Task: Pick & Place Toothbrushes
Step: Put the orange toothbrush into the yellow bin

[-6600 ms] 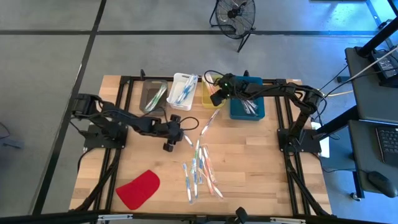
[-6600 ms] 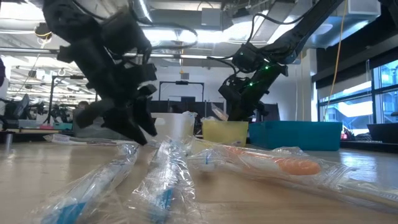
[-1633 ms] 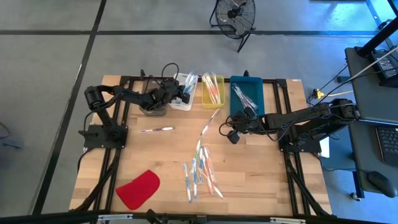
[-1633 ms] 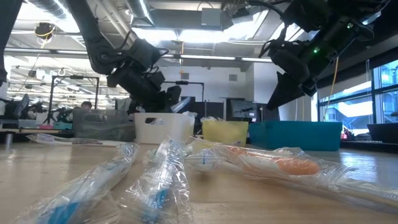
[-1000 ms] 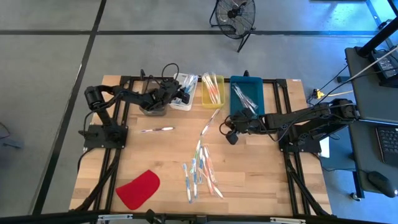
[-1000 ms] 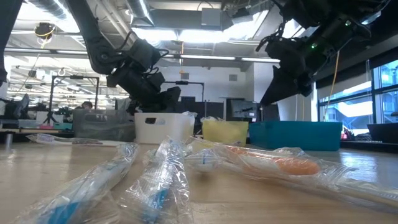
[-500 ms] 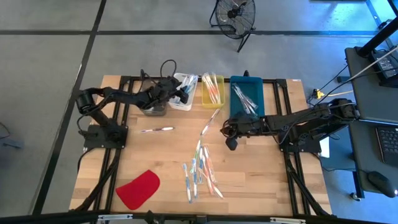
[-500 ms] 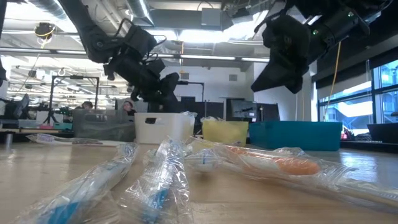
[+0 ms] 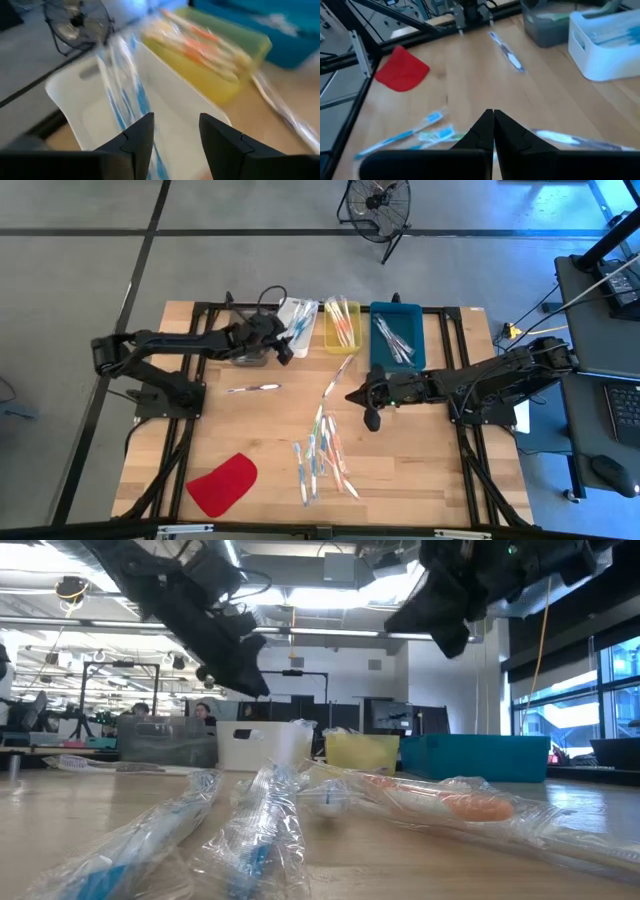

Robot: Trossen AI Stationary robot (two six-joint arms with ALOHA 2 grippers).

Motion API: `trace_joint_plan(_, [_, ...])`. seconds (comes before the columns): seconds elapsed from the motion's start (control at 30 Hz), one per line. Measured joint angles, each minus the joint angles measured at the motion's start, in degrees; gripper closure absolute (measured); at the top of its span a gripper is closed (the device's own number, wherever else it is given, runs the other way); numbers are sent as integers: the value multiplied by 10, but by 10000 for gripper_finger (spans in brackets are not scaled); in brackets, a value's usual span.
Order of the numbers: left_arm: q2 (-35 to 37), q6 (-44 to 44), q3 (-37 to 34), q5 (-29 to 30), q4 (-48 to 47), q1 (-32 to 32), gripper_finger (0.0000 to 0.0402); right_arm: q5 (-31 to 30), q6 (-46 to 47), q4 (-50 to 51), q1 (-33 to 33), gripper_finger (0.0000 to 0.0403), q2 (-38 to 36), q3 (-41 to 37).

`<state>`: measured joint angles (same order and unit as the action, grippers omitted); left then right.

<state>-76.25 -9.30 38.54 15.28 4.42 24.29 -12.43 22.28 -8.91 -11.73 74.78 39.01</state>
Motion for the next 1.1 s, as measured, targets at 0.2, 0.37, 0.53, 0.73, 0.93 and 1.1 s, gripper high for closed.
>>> trace_joint_plan(0.2, [52,-18,0,0,-115,-47,261,-25,-20,48,-24,399,9,49])
trace_joint_plan(0.37, [74,-42,0,1,-182,-91,267,-36,-19,116,-34,390,32,91])
trace_joint_plan(0.53, [74,-69,-12,5,-201,-148,275,-36,-19,207,-43,389,71,148])
trace_joint_plan(0.73, [75,-126,-50,33,-193,-218,289,-15,-17,287,-57,399,121,204])
trace_joint_plan(0.93, [75,-176,-65,55,-194,-269,298,31,29,351,-70,382,154,232])
trace_joint_plan(1.1, [75,-212,-73,57,-193,-297,298,83,60,366,-84,384,172,233])
